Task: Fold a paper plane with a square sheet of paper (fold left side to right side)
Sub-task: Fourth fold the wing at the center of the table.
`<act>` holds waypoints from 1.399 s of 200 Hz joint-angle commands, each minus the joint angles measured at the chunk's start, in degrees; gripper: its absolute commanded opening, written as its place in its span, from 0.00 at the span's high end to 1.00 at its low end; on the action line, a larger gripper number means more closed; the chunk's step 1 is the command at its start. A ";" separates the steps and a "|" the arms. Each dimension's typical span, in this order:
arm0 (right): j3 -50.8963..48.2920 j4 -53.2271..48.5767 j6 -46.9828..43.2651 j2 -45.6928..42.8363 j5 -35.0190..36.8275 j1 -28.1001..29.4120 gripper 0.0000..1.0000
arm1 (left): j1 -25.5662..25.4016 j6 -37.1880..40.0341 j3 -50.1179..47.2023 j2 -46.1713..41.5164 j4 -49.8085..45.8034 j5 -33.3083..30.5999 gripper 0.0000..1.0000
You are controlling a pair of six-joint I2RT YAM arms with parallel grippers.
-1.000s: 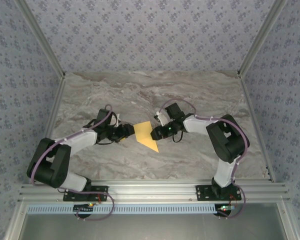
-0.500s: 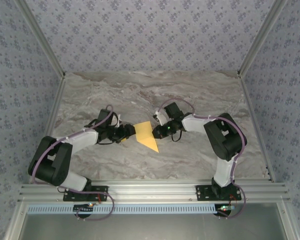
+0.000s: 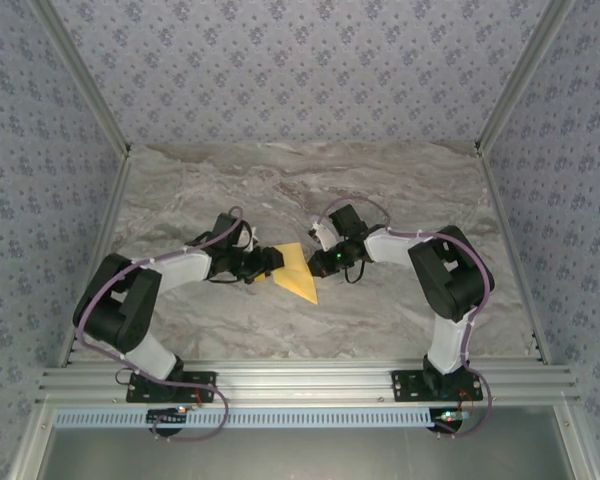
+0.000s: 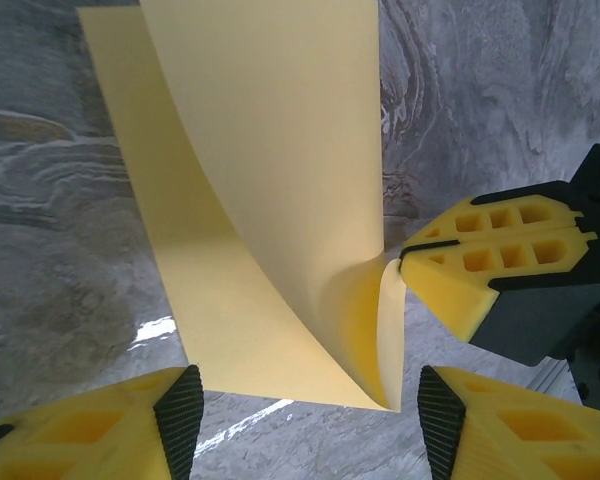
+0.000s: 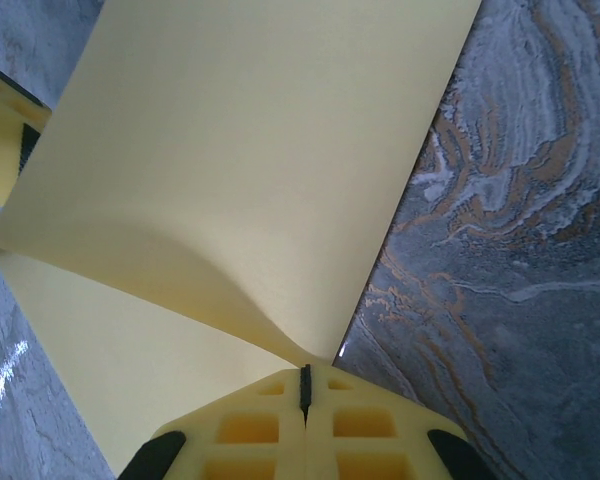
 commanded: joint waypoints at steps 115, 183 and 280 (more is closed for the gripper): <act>-8.87 0.46 -1.75 -17.73 18.75 6.12 0.46 | -2.96 -3.86 6.53 4.53 4.39 2.35 0.52; -13.84 4.68 -2.73 -18.01 30.14 19.64 0.33 | -3.01 -6.60 6.69 4.08 3.60 1.67 0.52; -9.74 5.67 -5.40 -11.01 37.91 22.90 0.39 | -2.99 -7.76 8.20 2.68 0.67 0.39 0.51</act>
